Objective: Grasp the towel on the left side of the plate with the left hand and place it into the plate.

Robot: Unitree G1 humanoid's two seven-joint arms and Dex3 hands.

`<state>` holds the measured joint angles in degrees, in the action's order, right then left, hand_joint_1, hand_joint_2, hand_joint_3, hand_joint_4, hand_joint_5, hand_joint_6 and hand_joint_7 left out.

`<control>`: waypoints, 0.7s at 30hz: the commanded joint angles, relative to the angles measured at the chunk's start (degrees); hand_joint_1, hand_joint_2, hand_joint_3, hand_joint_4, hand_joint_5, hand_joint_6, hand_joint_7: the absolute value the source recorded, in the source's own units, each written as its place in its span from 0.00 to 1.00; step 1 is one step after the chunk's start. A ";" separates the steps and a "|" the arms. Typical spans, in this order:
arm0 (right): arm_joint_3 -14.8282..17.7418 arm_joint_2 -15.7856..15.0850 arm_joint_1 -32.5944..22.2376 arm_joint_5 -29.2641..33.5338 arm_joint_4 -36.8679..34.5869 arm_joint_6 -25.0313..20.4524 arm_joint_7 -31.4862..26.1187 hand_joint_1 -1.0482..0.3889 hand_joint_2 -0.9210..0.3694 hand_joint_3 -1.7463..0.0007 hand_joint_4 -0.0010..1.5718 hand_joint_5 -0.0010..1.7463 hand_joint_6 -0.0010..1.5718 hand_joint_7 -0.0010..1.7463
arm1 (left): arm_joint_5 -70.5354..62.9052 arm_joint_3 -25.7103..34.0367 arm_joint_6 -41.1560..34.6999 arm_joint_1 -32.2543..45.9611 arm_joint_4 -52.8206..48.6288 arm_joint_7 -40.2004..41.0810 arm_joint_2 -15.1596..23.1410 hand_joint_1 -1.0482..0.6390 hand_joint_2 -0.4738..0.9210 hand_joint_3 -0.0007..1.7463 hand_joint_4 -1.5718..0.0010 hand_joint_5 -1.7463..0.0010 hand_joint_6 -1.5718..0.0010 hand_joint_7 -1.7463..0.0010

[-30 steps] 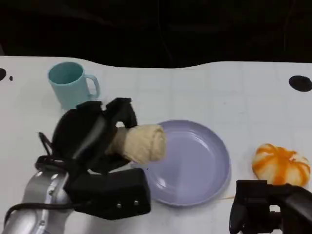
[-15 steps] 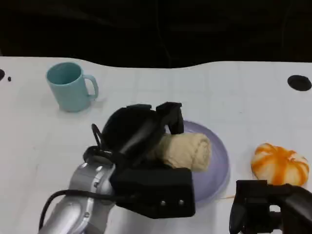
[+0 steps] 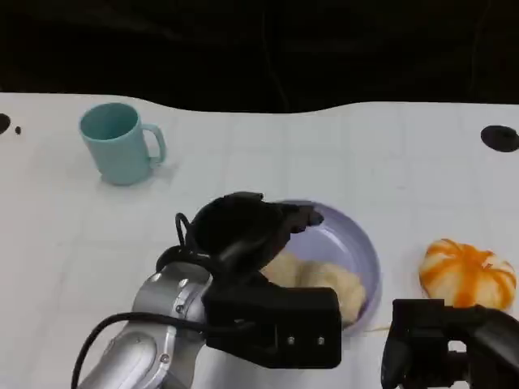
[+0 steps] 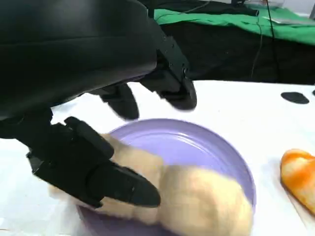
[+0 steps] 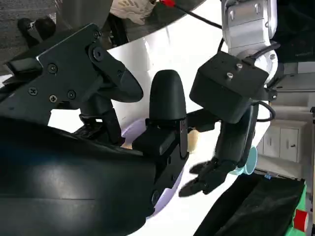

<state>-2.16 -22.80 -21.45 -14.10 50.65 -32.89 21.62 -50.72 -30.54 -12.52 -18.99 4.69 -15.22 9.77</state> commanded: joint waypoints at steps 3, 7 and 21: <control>0.04 -0.78 -0.01 -0.04 0.41 -0.01 -0.11 0.65 0.34 0.29 0.48 0.98 0.43 0.83 | 0.53 1.65 -0.52 -0.80 4.30 -4.36 2.26 0.13 1.00 0.08 1.00 0.83 0.92 1.00; -0.17 -0.79 0.07 0.05 0.63 -0.31 -0.28 0.66 0.34 0.29 0.47 0.98 0.43 0.84 | 2.54 3.71 -0.88 -0.13 7.51 -6.74 3.35 0.13 1.00 0.08 1.00 0.84 0.92 1.00; 0.07 -0.82 0.94 -0.29 0.96 -1.99 -0.65 0.66 0.35 0.28 0.47 0.98 0.42 0.83 | 19.33 17.51 -4.19 8.38 26.32 -17.25 10.04 0.20 1.00 0.08 0.96 0.74 0.87 0.98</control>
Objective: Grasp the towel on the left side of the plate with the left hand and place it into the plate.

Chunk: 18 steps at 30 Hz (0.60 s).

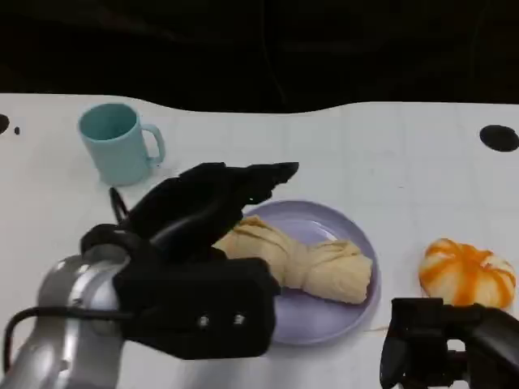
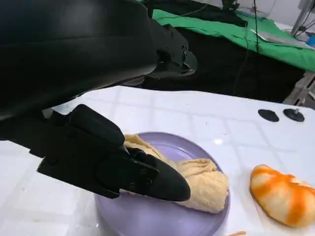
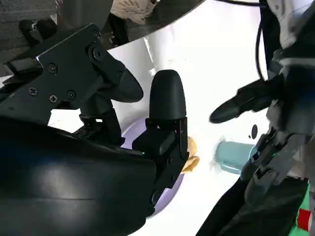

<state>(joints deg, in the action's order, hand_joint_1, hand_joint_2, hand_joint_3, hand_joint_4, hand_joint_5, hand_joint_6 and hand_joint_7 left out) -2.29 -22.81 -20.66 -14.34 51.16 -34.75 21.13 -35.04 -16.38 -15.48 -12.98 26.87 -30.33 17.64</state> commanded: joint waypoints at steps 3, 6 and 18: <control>0.25 -0.64 0.11 -0.30 0.43 -0.34 -0.18 0.66 0.34 0.29 0.48 0.98 0.43 0.83 | 9.14 7.27 -1.70 5.16 7.50 -2.50 2.40 0.25 1.00 0.08 0.88 0.70 0.81 0.96; 0.14 -0.56 0.19 -0.32 0.55 -0.85 -0.40 0.67 0.34 0.30 0.48 0.98 0.43 0.83 | 18.09 12.31 -4.67 8.40 10.78 -2.53 0.14 0.31 1.00 0.11 0.76 0.68 0.71 0.94; -1.13 -0.28 1.53 -0.01 -0.46 -0.70 -1.07 0.66 0.33 0.31 0.48 0.98 0.42 0.84 | 50.18 26.44 -15.72 27.24 20.95 8.88 -15.70 0.48 0.79 0.56 0.40 0.35 0.34 0.60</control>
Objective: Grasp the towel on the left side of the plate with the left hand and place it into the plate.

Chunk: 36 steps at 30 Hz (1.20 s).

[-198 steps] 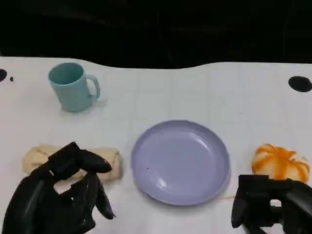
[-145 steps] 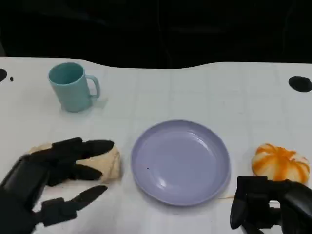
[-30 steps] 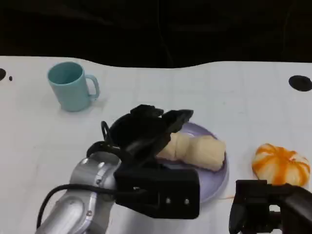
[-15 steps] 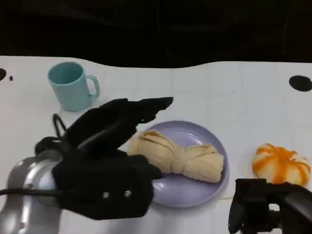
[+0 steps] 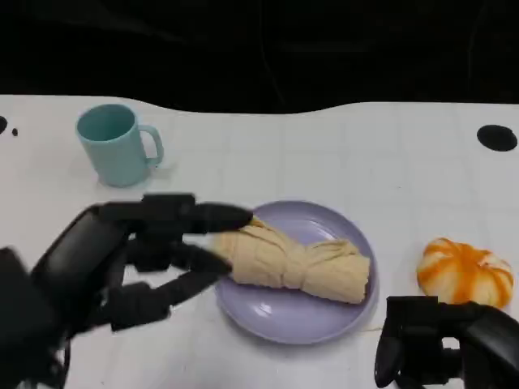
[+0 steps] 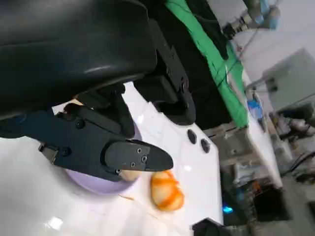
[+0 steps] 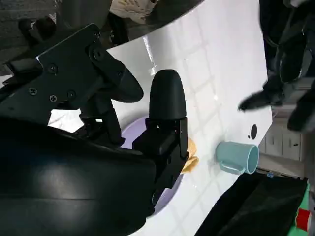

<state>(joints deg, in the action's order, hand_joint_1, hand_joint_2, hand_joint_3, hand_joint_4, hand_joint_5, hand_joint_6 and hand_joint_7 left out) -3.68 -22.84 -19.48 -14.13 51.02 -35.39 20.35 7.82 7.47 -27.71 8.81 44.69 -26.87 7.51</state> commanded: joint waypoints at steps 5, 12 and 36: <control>0.92 -0.29 0.31 -0.74 -1.18 0.68 0.18 0.66 0.33 0.30 0.47 0.98 0.43 0.84 | 15.35 2.84 -3.51 12.69 5.71 8.25 -8.13 0.46 0.75 0.64 0.47 0.17 0.50 0.26; 1.96 -0.82 0.27 -0.77 -2.63 1.74 1.20 0.66 0.33 0.30 0.47 0.98 0.43 0.83 | 14.21 -1.01 -0.24 17.97 4.80 13.16 -9.27 0.48 0.76 0.62 0.41 0.16 0.50 0.17; 2.62 -0.34 -0.92 -0.55 -6.17 7.84 2.91 0.67 0.32 0.30 0.46 0.98 0.42 0.84 | 16.37 -2.44 5.42 15.47 -3.24 13.05 -5.42 0.47 0.71 0.64 0.44 0.04 0.50 0.15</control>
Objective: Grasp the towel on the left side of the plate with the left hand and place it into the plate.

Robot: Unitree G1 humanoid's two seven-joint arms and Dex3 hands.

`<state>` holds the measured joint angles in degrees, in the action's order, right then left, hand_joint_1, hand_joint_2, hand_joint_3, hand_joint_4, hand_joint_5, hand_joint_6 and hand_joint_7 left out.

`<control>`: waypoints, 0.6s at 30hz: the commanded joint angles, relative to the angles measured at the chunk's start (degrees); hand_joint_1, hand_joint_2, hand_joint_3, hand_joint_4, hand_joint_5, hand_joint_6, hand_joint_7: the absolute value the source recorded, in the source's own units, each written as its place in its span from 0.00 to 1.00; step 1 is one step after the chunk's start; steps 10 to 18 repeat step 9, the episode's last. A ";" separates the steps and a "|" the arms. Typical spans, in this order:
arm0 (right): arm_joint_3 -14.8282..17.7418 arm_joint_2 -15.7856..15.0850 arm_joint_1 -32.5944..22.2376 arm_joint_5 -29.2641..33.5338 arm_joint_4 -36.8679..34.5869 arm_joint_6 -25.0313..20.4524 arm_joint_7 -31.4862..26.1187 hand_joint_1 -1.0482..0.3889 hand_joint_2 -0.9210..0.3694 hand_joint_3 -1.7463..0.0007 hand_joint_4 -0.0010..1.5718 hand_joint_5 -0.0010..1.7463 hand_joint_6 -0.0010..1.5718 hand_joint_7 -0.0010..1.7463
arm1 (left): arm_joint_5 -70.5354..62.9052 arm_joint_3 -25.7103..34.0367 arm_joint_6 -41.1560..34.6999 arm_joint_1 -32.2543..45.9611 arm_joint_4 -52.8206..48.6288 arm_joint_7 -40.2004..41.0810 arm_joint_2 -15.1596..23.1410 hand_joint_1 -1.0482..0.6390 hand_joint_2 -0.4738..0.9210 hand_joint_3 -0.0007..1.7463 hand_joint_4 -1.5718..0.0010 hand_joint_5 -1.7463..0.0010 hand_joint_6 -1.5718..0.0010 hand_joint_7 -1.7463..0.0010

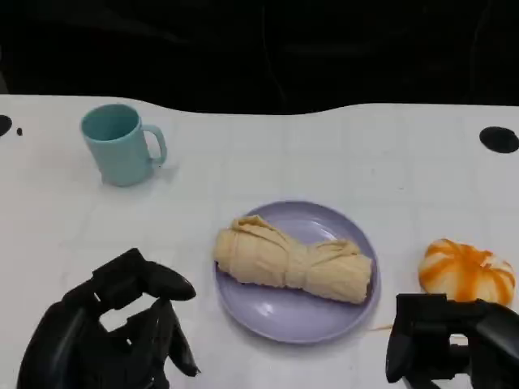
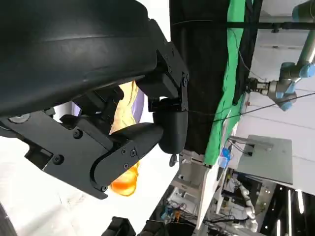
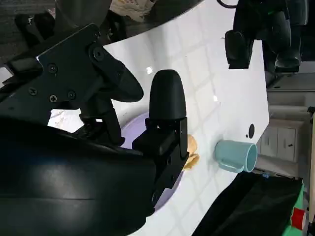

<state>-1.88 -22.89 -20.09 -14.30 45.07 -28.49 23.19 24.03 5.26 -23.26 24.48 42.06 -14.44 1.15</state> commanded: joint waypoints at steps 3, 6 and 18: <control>0.78 -0.28 -0.40 -0.25 -0.48 1.46 0.12 0.67 0.32 0.30 0.46 0.99 0.42 0.84 | -0.38 -0.46 1.39 -0.20 -0.89 0.75 1.23 0.47 0.71 0.64 0.43 0.05 0.50 0.15; 0.70 -0.08 -0.58 -0.17 -0.85 2.63 0.13 0.67 0.32 0.30 0.46 0.99 0.41 0.84 | -0.68 -0.69 1.75 -0.19 -1.03 1.00 1.34 0.47 0.70 0.65 0.43 0.05 0.50 0.15; 0.71 0.04 -0.76 -0.36 -0.92 2.87 -0.05 0.67 0.32 0.30 0.46 0.99 0.41 0.84 | -0.89 -0.80 2.15 -0.18 -1.22 1.08 1.51 0.47 0.70 0.66 0.43 0.05 0.50 0.15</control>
